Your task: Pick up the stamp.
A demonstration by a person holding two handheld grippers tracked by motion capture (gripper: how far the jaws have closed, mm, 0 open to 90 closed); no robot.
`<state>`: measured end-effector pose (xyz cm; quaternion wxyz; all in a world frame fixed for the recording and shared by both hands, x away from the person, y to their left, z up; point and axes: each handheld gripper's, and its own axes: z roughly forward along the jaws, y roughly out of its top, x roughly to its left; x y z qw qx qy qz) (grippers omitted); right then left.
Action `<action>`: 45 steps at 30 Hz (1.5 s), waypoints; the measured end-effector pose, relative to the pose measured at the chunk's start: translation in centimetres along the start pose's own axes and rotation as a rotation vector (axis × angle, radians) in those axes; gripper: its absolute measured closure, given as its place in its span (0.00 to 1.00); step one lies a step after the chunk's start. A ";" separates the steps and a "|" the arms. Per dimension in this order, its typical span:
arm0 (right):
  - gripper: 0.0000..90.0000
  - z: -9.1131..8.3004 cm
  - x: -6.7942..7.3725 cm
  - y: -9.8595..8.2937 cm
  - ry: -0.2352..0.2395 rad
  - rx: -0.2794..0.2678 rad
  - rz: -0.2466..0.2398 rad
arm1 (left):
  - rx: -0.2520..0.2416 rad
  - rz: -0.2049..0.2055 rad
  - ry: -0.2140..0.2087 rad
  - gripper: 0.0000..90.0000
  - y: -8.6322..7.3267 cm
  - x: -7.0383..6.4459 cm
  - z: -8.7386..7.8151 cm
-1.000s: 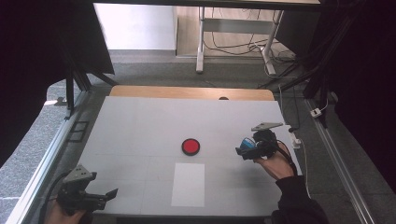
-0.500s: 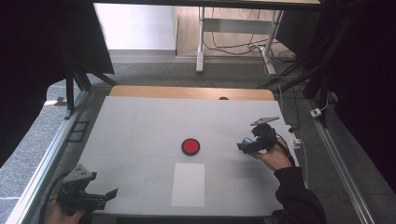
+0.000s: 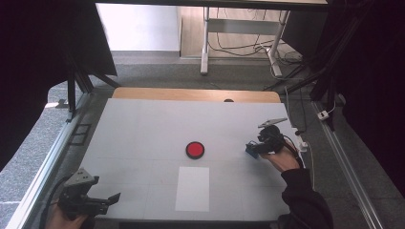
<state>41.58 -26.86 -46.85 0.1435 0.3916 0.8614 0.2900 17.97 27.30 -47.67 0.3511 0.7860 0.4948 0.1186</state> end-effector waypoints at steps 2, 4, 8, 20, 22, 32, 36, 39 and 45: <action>0.49 0.1 0.0 0.0 0.015 0.018 -0.008 | 0.001 0.000 -0.001 0.01 0.0 0.0 0.0; 0.52 0.1 -0.1 -0.1 0.017 0.025 -0.009 | 0.002 0.000 -0.001 0.01 0.0 0.0 0.0; 0.66 0.2 -0.1 -0.2 0.038 0.034 -0.012 | 0.002 0.001 0.000 0.01 0.0 0.0 0.1; 0.79 -0.3 -0.3 -0.3 0.025 0.030 -0.028 | 0.002 0.002 -0.002 0.01 0.0 0.0 0.0; 0.79 -0.6 -0.3 -0.2 0.028 0.011 -0.017 | 0.001 0.000 0.000 0.01 0.0 0.0 0.0; 0.79 -2.1 0.4 0.0 0.045 -0.052 -0.006 | 0.004 -0.013 0.002 0.00 0.0 0.1 0.0; 0.79 -2.5 0.7 0.0 0.055 -0.066 -0.014 | 0.003 -0.013 0.001 0.00 0.0 0.1 0.0; 0.79 -3.0 1.0 -0.1 0.060 -0.082 -0.018 | 0.005 -0.007 0.000 0.00 0.0 0.0 0.0; 0.79 -3.4 1.4 0.0 0.072 -0.101 -0.005 | 0.003 -0.014 -0.007 0.00 0.0 0.1 0.0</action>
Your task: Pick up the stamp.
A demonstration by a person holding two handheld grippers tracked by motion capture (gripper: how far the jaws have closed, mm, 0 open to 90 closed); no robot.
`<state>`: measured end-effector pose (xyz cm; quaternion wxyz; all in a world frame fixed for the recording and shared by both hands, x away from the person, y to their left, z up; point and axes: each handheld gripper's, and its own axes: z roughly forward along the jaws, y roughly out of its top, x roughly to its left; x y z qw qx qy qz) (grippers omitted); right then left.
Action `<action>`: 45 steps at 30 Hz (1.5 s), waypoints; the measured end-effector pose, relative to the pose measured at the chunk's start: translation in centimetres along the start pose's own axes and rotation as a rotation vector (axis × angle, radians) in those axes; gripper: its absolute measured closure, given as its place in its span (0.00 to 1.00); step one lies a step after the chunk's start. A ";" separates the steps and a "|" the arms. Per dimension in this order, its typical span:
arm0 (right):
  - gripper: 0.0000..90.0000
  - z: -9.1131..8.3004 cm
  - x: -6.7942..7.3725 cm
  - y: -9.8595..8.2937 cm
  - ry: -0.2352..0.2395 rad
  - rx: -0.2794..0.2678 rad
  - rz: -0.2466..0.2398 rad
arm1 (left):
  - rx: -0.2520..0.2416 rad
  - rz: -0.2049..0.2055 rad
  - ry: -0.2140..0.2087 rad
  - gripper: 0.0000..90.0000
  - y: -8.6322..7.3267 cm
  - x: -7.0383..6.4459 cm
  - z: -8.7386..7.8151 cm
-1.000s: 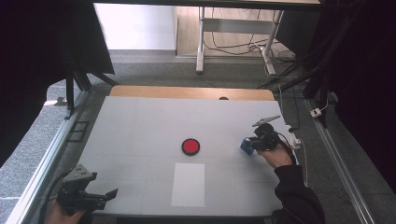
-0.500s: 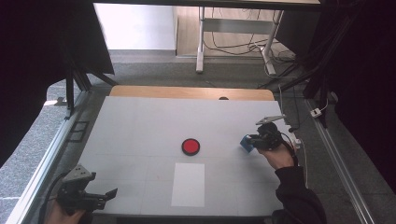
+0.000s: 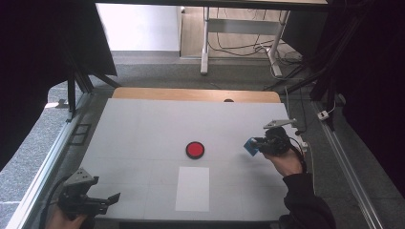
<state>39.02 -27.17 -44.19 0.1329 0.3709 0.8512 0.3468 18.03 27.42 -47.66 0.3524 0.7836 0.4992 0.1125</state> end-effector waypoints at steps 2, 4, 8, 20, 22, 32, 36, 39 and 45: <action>0.79 -0.2 0.4 0.2 0.013 -0.015 -0.009 | -0.001 0.000 -0.001 0.00 0.0 0.0 0.0; 0.79 -0.4 0.7 0.3 0.022 -0.020 -0.023 | 0.000 0.000 -0.002 0.00 0.0 0.0 0.0; 0.79 -0.8 1.5 0.6 0.052 -0.039 -0.038 | 0.000 0.002 -0.002 0.00 0.0 0.0 0.0; 0.79 -0.8 4.6 1.8 0.124 -0.063 -0.095 | 0.001 0.003 -0.005 0.00 0.0 0.0 0.0; 0.79 -0.8 5.2 2.1 0.132 -0.064 -0.114 | 0.001 0.003 -0.004 0.00 0.0 0.0 0.0; 0.79 -0.3 8.1 3.0 0.207 -0.075 -0.170 | 0.002 0.005 -0.005 0.00 0.0 0.0 0.0; 0.79 -0.1 9.4 3.3 0.240 -0.081 -0.189 | 0.002 0.003 -0.004 0.00 0.0 0.0 0.0; 0.79 -0.1 10.1 3.5 0.260 -0.086 -0.202 | 0.004 0.006 -0.006 0.01 0.0 0.0 0.0; 0.79 -0.1 12.8 4.1 0.307 -0.089 -0.249 | 0.003 0.006 -0.007 0.01 0.0 0.0 0.0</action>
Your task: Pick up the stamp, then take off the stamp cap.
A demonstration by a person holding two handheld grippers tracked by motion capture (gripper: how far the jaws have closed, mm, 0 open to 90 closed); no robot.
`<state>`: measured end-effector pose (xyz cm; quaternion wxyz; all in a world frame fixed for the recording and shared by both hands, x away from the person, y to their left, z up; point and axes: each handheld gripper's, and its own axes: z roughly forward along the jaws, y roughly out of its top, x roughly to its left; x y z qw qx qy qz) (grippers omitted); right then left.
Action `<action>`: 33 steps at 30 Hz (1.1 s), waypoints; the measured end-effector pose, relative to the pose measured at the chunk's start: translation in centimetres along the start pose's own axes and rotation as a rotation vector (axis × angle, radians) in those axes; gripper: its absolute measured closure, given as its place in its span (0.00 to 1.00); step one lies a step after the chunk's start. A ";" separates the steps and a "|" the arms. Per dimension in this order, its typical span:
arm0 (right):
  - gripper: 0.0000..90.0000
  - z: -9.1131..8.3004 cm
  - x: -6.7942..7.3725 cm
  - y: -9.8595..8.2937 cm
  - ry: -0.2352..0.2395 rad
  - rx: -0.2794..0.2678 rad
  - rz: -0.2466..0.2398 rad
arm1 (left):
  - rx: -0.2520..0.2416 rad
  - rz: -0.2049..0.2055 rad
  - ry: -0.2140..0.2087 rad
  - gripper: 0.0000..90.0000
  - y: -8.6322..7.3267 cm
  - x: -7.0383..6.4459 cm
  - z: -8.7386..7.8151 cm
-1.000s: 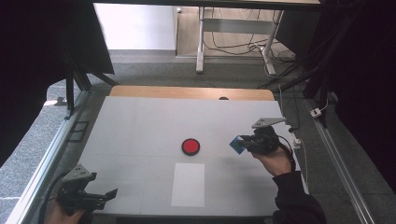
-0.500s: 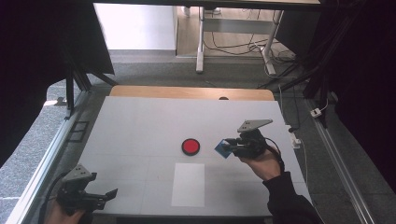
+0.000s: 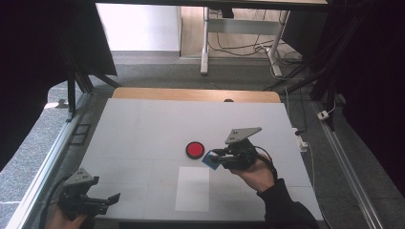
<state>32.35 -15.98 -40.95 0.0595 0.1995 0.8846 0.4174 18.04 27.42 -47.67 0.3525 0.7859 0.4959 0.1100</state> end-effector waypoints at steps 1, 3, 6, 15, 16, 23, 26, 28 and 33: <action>0.79 0.1 0.3 0.1 0.010 -0.003 -0.004 | 0.000 0.001 0.001 0.01 0.0 0.0 0.0; 0.79 0.3 0.7 0.2 0.022 -0.002 -0.012 | 0.002 0.001 0.002 0.01 0.0 0.0 0.0; 0.79 0.7 1.6 0.5 0.043 0.003 -0.030 | 0.003 0.001 0.004 0.01 0.0 -0.1 0.0; 0.79 1.2 2.3 0.5 0.061 0.018 -0.061 | 0.001 -0.001 0.002 0.00 0.0 0.0 0.0; 0.79 1.2 2.3 0.5 0.058 0.017 -0.064 | 0.000 -0.005 0.000 0.00 0.0 0.0 0.0; 0.79 1.3 2.9 0.7 0.062 0.008 -0.092 | 0.009 0.006 -0.032 0.00 0.1 -0.2 0.0; 0.79 1.3 2.9 0.7 0.064 0.009 -0.091 | 0.014 0.014 -0.046 0.00 0.3 -0.4 -0.1; 0.79 1.3 2.9 0.7 0.065 0.006 -0.089 | -0.021 0.036 -0.061 0.00 0.3 -0.4 -0.1; 0.79 1.1 2.8 0.8 0.075 -0.004 -0.088 | -0.022 0.043 -0.076 0.00 0.7 -0.5 -0.1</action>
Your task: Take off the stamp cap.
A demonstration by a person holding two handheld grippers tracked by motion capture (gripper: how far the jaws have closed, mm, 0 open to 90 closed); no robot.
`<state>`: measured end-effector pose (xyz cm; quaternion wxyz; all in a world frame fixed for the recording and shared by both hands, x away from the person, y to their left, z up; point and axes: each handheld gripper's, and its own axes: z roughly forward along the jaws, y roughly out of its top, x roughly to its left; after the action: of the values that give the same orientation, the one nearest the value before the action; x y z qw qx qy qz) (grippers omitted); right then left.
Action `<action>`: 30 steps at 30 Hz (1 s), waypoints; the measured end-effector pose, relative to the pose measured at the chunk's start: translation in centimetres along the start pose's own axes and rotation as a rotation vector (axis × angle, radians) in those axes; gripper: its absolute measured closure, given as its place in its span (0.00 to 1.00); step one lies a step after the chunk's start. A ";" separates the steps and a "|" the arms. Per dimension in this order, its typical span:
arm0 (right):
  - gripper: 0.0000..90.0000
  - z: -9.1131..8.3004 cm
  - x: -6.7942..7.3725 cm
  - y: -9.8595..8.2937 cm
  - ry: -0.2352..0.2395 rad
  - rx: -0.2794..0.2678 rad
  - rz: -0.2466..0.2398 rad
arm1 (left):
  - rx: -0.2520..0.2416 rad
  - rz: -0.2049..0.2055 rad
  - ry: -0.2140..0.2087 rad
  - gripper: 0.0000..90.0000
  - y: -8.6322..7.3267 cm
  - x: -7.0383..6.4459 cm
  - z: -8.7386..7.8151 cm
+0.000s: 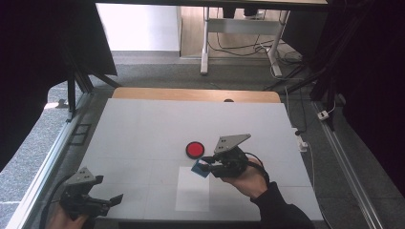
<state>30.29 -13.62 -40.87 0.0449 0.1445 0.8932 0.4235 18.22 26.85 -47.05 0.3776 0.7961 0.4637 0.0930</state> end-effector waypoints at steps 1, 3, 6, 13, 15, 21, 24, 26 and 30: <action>0.79 0.0 0.0 0.0 0.000 0.000 0.001 | -0.012 0.010 -0.007 0.00 0.1 0.0 0.0; 0.79 0.0 0.0 0.0 0.002 0.000 0.004 | -0.020 0.019 -0.023 0.00 0.3 0.0 0.1; 0.79 0.0 0.0 0.0 0.003 0.002 0.002 | -0.026 0.032 -0.039 0.00 0.6 0.0 0.3; 0.79 -0.1 0.0 0.2 0.017 -0.002 0.000 | -0.034 0.086 -0.078 0.00 1.7 -0.4 1.3; 0.79 -0.2 0.0 0.2 0.020 -0.002 -0.006 | -0.043 0.087 -0.105 0.00 2.0 -0.6 1.7; 0.79 -0.2 0.1 0.3 0.032 -0.008 -0.006 | -0.062 0.138 -0.147 0.00 3.2 -1.4 2.8; 0.79 -0.2 0.1 0.3 0.039 -0.013 -0.003 | -0.051 0.162 -0.174 0.00 4.1 -2.0 3.4; 0.79 -0.1 0.1 0.4 0.045 -0.014 -0.004 | -0.042 0.194 -0.174 0.00 4.7 -2.5 3.8; 0.79 -0.1 0.2 0.4 0.057 -0.015 -0.008 | -0.027 0.239 -0.201 0.00 5.9 -3.1 4.9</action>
<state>30.18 -13.44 -40.49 0.0220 0.1282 0.8916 0.4338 22.84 20.13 -45.78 0.4190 0.8457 0.3243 0.0632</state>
